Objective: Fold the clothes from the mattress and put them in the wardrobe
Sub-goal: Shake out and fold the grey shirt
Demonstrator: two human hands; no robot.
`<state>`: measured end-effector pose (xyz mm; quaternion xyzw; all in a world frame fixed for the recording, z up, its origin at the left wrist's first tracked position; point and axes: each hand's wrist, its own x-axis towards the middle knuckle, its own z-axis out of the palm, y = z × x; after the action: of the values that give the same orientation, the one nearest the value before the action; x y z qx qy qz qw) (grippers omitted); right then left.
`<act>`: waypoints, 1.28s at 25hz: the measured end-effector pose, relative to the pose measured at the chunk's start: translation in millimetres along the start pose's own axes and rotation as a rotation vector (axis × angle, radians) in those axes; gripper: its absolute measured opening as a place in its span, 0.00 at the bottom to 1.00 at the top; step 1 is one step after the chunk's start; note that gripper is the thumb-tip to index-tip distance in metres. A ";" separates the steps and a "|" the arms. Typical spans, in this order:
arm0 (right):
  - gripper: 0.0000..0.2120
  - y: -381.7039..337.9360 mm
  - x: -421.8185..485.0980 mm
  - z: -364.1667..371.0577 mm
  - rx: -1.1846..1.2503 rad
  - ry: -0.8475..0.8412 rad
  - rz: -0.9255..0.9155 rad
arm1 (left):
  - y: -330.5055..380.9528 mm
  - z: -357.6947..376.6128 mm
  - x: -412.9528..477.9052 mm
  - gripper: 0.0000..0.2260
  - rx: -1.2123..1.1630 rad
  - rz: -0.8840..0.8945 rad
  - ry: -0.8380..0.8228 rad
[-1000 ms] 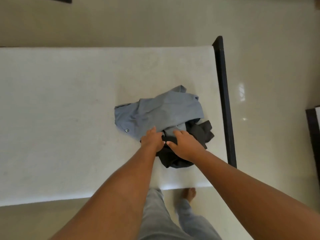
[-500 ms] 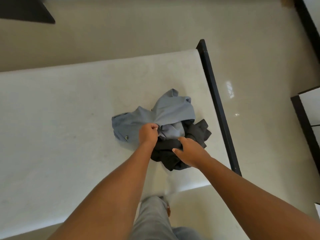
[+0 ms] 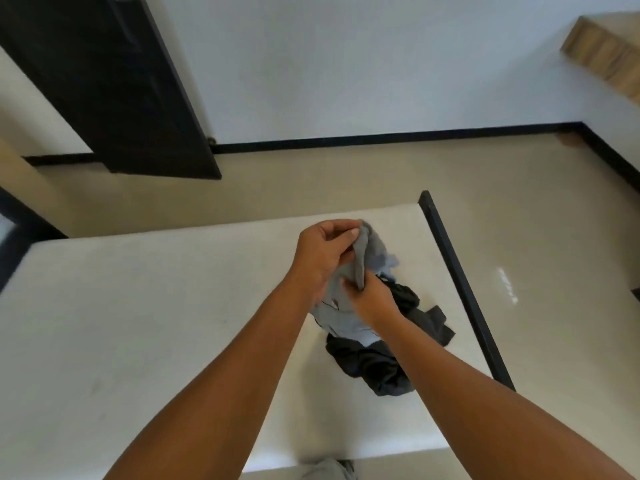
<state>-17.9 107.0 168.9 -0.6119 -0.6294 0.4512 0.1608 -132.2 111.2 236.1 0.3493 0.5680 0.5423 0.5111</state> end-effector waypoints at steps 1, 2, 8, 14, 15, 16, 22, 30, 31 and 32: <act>0.16 -19.8 -8.9 -3.3 0.125 0.040 0.023 | 17.9 -7.0 -10.7 0.07 -0.013 0.045 -0.016; 0.17 -37.6 -10.5 -4.8 0.255 0.057 0.059 | 33.4 -15.1 -19.8 0.07 -0.020 0.085 -0.033; 0.14 -148.1 -31.5 -4.7 0.925 -0.021 0.106 | 76.8 -91.0 -61.9 0.12 0.131 0.295 0.015; 0.26 -244.5 -22.7 54.9 1.217 -0.180 0.049 | 30.8 -228.2 -64.9 0.46 0.617 0.243 0.060; 0.27 -267.6 -19.1 75.3 1.225 -0.188 0.054 | 27.3 -260.4 -58.9 0.51 0.660 0.247 0.056; 0.27 -281.9 -15.9 90.0 1.245 -0.197 0.066 | 24.1 -281.3 -54.2 0.53 0.682 0.247 0.067; 0.29 -344.3 6.5 154.7 1.400 -0.167 0.136 | 76.0 -396.5 -24.5 0.17 0.645 0.292 0.164; 0.27 -335.0 3.6 154.7 0.696 -0.225 0.168 | 157.1 -413.6 16.9 0.08 0.350 0.269 -0.086; 0.26 -332.9 3.5 154.1 0.706 -0.224 0.153 | 158.7 -410.1 20.0 0.08 0.294 0.231 -0.114; 0.22 -332.1 5.3 153.6 0.785 -0.216 0.131 | 160.0 -406.7 20.1 0.08 0.286 0.194 -0.142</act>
<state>-342.5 106.7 337.9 -0.4920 -0.3822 0.7281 0.2858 -552.3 51.9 342.6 0.5092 0.5653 0.4766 0.4404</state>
